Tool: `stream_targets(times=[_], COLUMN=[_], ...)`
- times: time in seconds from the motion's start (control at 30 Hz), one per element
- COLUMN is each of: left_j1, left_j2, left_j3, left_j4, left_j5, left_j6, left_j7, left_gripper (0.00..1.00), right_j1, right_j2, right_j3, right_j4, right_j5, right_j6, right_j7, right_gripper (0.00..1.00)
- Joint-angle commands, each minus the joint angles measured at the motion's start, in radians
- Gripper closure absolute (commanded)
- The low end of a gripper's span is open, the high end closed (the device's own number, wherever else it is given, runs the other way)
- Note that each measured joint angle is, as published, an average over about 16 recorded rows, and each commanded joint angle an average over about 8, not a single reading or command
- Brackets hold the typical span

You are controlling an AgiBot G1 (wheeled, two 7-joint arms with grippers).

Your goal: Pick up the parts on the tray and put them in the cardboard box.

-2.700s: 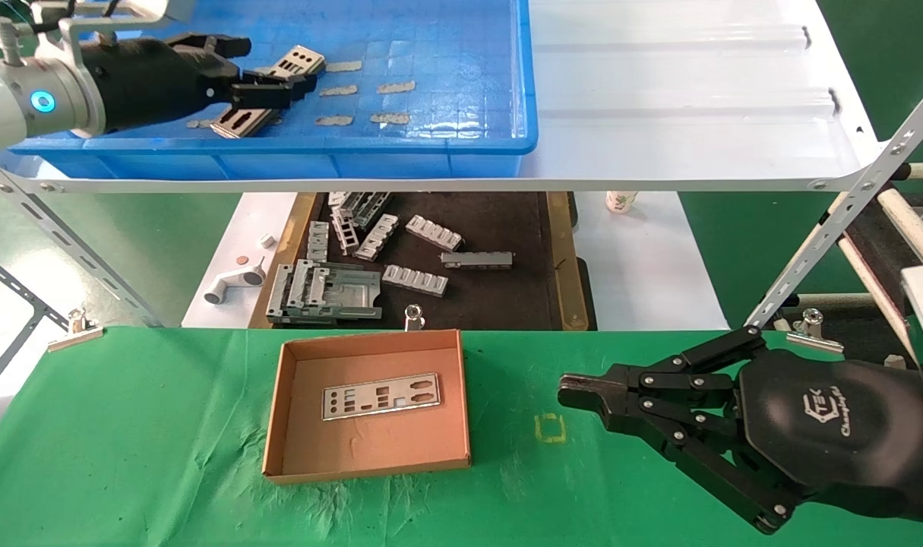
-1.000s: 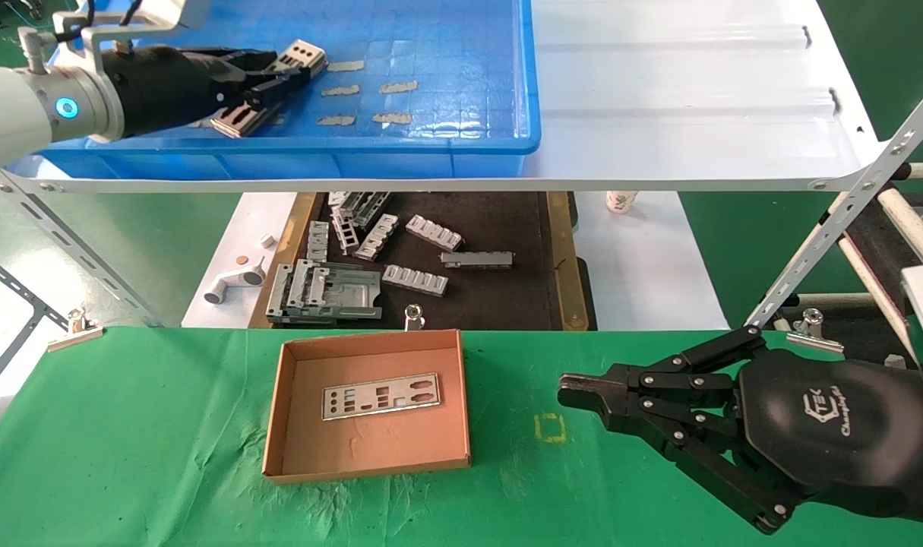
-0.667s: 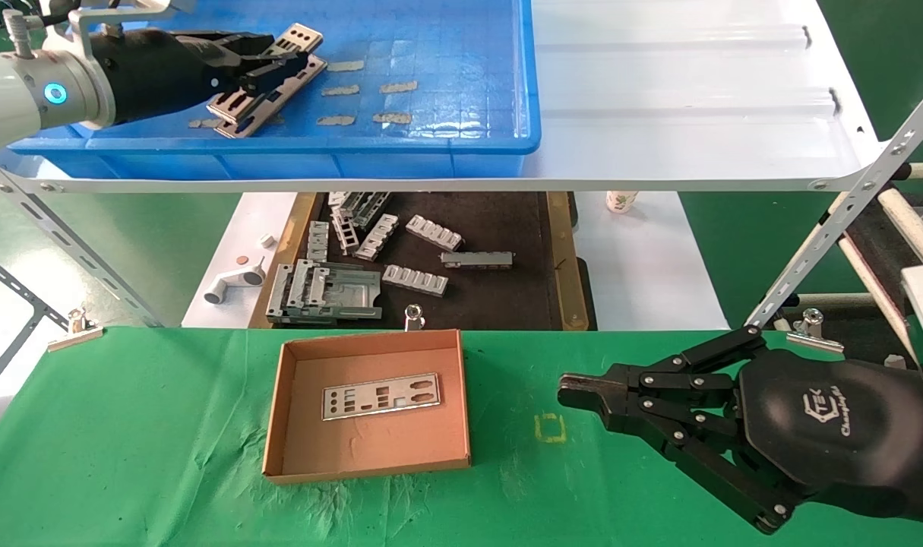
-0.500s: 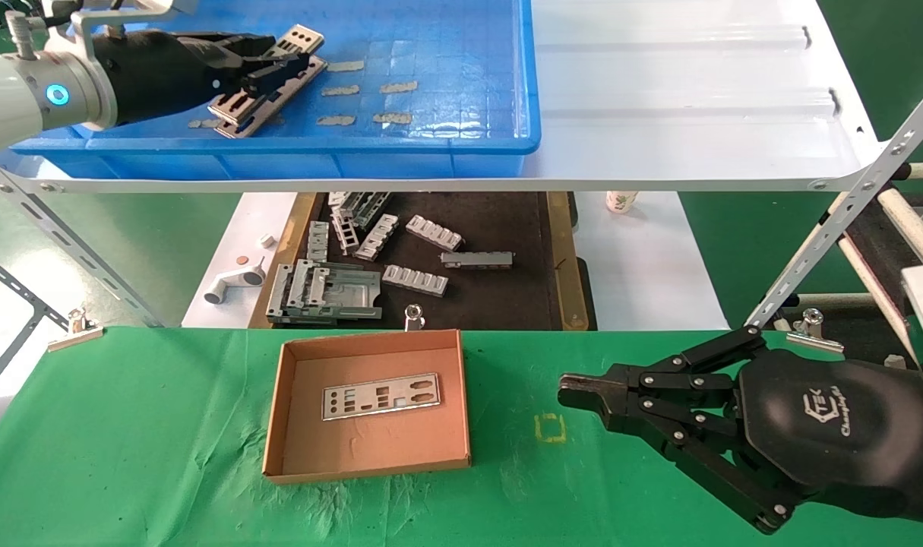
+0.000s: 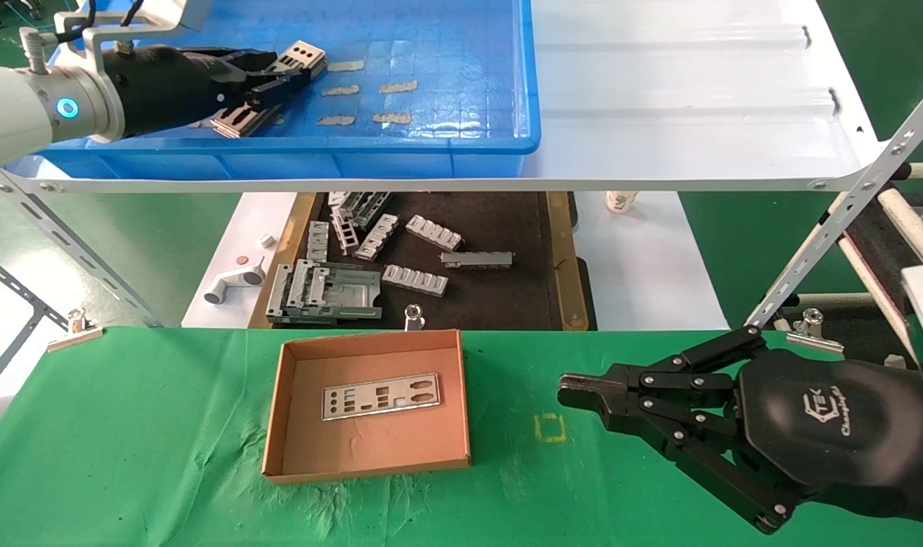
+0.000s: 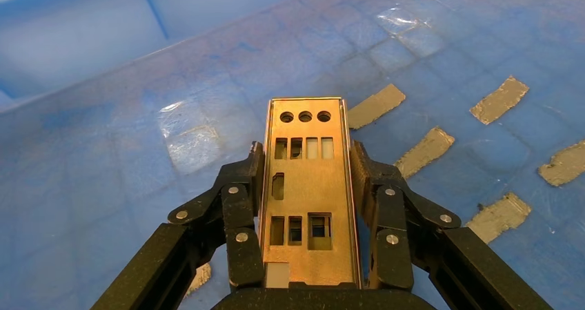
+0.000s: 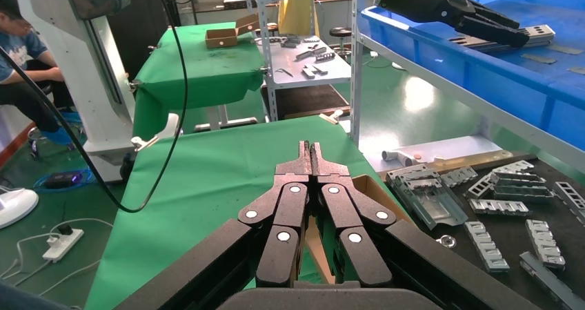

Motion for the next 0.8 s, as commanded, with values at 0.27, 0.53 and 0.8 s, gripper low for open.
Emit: stream_targets(times=[0.27, 0.53, 0.8], left_j1=[0.001, -0.002, -0.002], left_j2=[-0.001, -0.005, -0.006], left_j3=[0.0, -0.002, -0.002], left_j4=[-0.001, -0.003, -0.006], left_j5=[0.0, -0.003, -0.003], left_j6=[-0.003, 0.001, 0.006], left_j7=[-0.003, -0.003, 0.0], left_gripper=[0.0, 0.56, 1.0], right_j1=[0.0, 0.0, 0.0], right_j2=[0.0, 0.0, 0.0], right_j3=[0.0, 0.0, 0.0], right_j4=[0.0, 0.0, 0.0], right_j5=[0.0, 0.0, 0.0], right_j6=[0.0, 0.0, 0.0], right_j7=[0.0, 0.0, 0.0], right_gripper=[1.0, 1.0, 1.0])
